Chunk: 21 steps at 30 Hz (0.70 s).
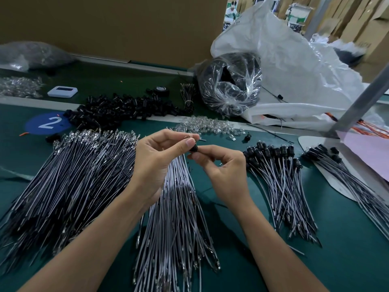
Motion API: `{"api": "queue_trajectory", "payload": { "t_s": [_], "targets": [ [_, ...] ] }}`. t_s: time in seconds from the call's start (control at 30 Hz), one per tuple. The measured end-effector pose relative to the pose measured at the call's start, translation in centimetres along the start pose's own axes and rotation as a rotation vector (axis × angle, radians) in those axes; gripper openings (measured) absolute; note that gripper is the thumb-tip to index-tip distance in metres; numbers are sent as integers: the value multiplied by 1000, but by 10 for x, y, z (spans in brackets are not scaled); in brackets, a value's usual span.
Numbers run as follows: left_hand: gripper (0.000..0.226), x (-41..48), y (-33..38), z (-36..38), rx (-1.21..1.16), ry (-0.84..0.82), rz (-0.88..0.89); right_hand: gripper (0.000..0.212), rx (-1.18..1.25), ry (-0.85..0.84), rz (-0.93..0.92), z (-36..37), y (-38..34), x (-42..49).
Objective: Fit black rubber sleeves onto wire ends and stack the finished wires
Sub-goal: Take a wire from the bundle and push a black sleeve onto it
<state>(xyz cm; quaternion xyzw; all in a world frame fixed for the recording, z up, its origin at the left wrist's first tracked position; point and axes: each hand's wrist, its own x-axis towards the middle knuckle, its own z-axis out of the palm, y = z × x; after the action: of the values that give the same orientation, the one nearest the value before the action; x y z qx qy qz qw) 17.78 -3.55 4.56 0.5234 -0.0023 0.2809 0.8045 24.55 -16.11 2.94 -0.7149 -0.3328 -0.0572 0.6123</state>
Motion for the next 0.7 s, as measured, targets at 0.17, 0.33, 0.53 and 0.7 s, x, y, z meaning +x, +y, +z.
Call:
{"api": "queue_trajectory", "payload": {
  "t_s": [0.17, 0.33, 0.53, 0.7],
  "targets": [
    [14, 1, 1, 0, 18, -14, 12, 26, 67, -12, -1, -1, -1, 2],
    [17, 1, 2, -1, 13, -26, -8, 34, 108, -27, -14, -1, -1, 2],
    [17, 2, 3, -2, 7, -72, -16, 33, 156, -46, -8, -3, -2, 2],
    [19, 2, 3, -1, 3, -78, -15, 32, 139, -44, -22, -3, -3, 2]
  ]
}}
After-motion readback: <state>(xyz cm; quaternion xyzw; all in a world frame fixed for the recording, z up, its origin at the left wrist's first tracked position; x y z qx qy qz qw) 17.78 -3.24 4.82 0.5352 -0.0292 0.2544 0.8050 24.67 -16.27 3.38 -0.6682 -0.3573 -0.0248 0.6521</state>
